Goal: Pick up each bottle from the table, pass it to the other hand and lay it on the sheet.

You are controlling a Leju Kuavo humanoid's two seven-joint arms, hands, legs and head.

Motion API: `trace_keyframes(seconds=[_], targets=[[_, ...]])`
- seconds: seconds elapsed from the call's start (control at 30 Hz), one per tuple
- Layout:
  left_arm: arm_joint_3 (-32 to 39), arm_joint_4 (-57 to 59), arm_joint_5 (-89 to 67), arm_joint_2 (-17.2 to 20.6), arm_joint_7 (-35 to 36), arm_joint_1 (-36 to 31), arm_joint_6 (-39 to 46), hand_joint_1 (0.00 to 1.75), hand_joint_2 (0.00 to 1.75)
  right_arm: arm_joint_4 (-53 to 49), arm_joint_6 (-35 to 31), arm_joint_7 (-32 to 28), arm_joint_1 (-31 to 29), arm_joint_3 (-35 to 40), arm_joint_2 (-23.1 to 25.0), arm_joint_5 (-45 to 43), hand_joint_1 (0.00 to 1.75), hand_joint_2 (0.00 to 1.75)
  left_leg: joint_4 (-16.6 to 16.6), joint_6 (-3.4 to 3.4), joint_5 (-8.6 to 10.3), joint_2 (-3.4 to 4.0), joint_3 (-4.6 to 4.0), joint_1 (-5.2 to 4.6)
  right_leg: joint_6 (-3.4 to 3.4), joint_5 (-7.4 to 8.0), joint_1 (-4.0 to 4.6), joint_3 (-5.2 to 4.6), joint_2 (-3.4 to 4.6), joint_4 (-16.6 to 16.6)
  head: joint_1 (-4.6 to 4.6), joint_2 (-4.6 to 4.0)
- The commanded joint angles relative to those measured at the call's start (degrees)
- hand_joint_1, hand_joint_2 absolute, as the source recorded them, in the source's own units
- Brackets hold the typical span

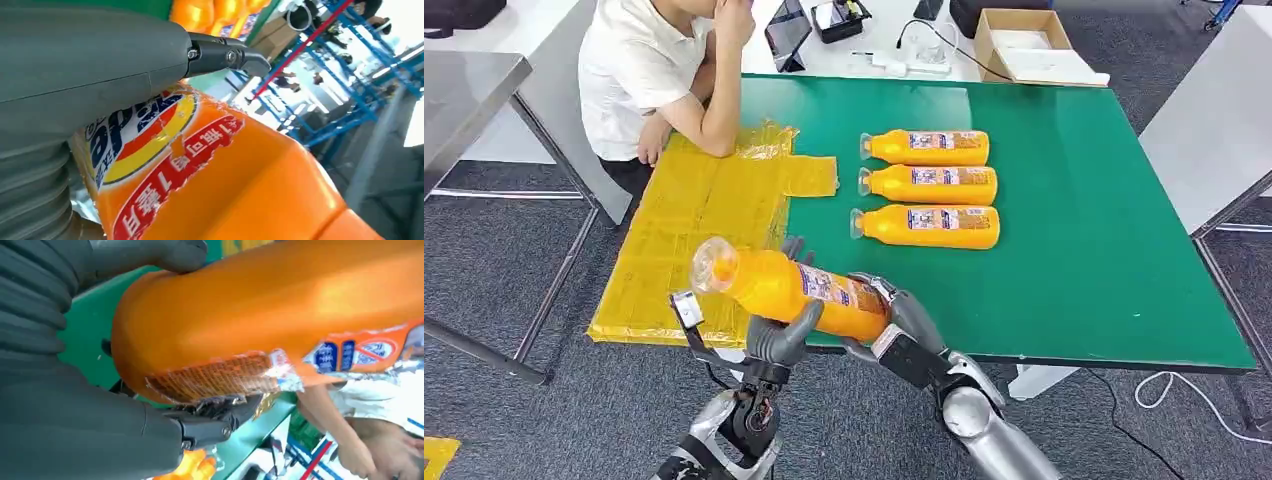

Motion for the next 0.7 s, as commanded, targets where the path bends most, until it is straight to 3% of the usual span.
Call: trace_keyframes(seconds=[0.03, 0.1, 0.13, 0.17, 0.2, 0.23, 0.27, 0.6, 0.63, 0.67, 0.7], targets=[[4.16, -2.39, 0.14, -0.21, -2.11, -1.22, 1.45, 0.26, 1.75, 3.32, 1.86, 0.34, -1.36, 4.95, -1.99, -0.43, 1.75, 1.75, 0.0, -0.11, -0.15, 0.04, 0.34, 0.08, -0.16, -0.12, 0.1, 0.35, 0.01, -0.04, 0.0, 0.0], [4.05, -2.37, 0.07, -0.26, -2.15, -1.12, 1.53, 0.26, 1.75, 3.32, 1.86, 0.34, -1.38, 4.99, -1.95, -0.43, 1.75, 1.75, -0.02, -0.09, -0.1, -0.01, 0.27, 0.07, -0.13, -0.1, 0.08, 0.27, -0.03, -0.05, 0.0, 0.0], [4.05, -2.37, 0.07, -0.26, -2.15, -1.12, 1.53, 1.75, 1.75, 3.32, 1.86, 0.34, -1.38, 4.99, -1.95, -0.43, 1.75, 1.75, -0.03, -0.06, -0.04, -0.03, 0.15, 0.05, -0.09, -0.05, 0.05, 0.14, -0.05, -0.05, 0.0, 0.0], [4.14, -2.5, 0.15, -0.4, -2.5, -0.91, 1.75, 1.75, 1.75, 3.78, 2.97, 1.41, -1.37, 5.2, -2.11, -0.9, 1.64, 1.75, 0.03, -0.15, -0.23, 0.01, 0.5, 0.13, -0.22, -0.21, 0.14, 0.51, -0.03, -0.02, 0.0, 0.0], [4.19, -2.58, 0.2, -0.43, -2.56, -0.81, 1.8, 1.75, 1.75, 4.25, 3.3, 2.06, -1.28, 5.46, -2.4, -0.82, 1.38, 1.75, -0.02, -0.07, -0.07, 0.01, 0.22, 0.06, -0.11, -0.07, 0.06, 0.21, -0.01, -0.06, 0.0, 0.0], [4.52, -2.85, 0.36, -0.54, -2.81, -0.58, 2.04, 1.75, 1.75, 4.78, 2.93, 2.07, -1.16, 5.71, -2.47, -0.37, 0.59, 1.75, -0.02, -0.1, -0.14, 0.05, 0.36, 0.09, -0.16, -0.11, 0.1, 0.36, 0.02, -0.08, 0.0, 0.0], [4.95, -3.12, 0.57, -0.68, -3.07, -0.42, 2.29, 1.75, 1.75, 5.1, 2.86, 2.15, -1.07, 6.09, -2.66, -0.06, 0.02, 1.75, -0.01, -0.09, -0.11, 0.03, 0.3, 0.08, -0.14, -0.1, 0.09, 0.31, 0.0, -0.07, 0.0, 0.0], [6.72, -6.62, 2.89, -0.33, -2.73, 0.93, -0.76, 1.75, 1.75, 5.41, 2.27, 1.88, -0.14, 5.21, -1.51, -1.36, 0.0, 1.75, -0.03, -0.09, -0.09, 0.04, 0.24, 0.08, -0.13, -0.08, 0.09, 0.22, 0.02, -0.06, 0.0, 0.0], [7.21, -6.66, 3.86, -0.64, -2.55, 1.11, -0.84, 1.75, 1.75, 4.99, 1.59, 1.37, 0.26, 4.84, -1.45, -1.45, 0.0, 1.75, -0.01, -0.12, -0.15, 0.05, 0.35, 0.09, -0.17, -0.13, 0.1, 0.34, 0.03, -0.05, -0.02, 0.0], [8.24, -7.13, 7.18, -1.0, -1.09, 1.46, -1.52, 1.75, 1.75, 2.43, -5.18, -3.55, 2.34, 2.33, -0.23, -0.79, 0.0, 1.75, -0.05, -0.1, -0.12, 0.05, 0.32, 0.06, -0.14, -0.11, 0.07, 0.29, 0.03, -0.06, 0.02, 0.0], [8.58, -7.99, 6.77, -0.71, -1.52, 1.71, -0.78, 1.75, 1.75, -0.17, -5.22, -3.51, 4.04, 0.53, 0.79, -2.51, 0.0, 1.75, -0.04, -0.08, -0.09, 0.04, 0.21, 0.07, -0.11, -0.08, 0.08, 0.19, 0.02, -0.06, 0.0, 0.0]])
